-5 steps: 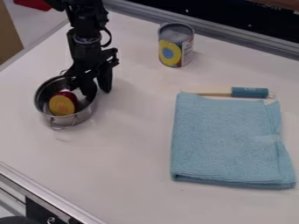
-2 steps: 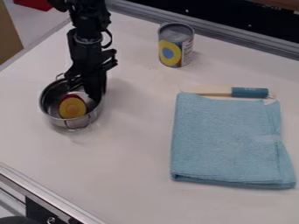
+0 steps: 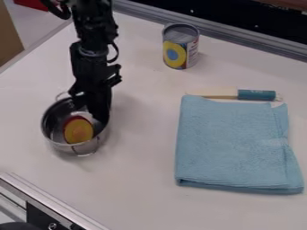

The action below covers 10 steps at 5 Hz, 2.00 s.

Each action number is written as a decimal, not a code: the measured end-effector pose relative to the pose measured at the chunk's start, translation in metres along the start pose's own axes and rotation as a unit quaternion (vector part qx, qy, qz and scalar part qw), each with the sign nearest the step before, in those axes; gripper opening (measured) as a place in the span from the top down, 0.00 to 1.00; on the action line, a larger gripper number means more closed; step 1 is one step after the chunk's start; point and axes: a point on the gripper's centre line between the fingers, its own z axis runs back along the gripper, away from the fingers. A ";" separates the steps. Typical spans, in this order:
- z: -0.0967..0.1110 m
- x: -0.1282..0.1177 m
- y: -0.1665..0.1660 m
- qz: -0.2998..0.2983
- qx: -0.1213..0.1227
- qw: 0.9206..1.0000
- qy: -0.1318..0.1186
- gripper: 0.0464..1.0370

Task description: Move the boiler to the middle of the table

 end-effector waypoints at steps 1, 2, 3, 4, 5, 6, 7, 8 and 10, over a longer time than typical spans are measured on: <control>0.004 -0.020 0.003 -0.002 0.001 1.000 -0.003 0.99; 0.005 -0.044 0.010 0.006 -0.006 1.000 -0.020 0.99; 0.006 -0.061 0.015 0.011 -0.007 1.000 -0.023 0.99; 0.006 -0.071 0.017 0.005 0.004 1.000 -0.024 0.99; 0.002 -0.085 0.020 0.006 0.003 1.000 -0.029 0.99; 0.001 -0.090 0.021 0.003 0.006 0.999 -0.033 0.97; 0.002 -0.088 0.023 -0.017 0.016 0.999 -0.031 0.82; 0.011 -0.078 0.020 -0.034 0.001 0.999 -0.022 0.57; 0.049 -0.059 0.020 -0.068 -0.049 0.997 0.000 0.05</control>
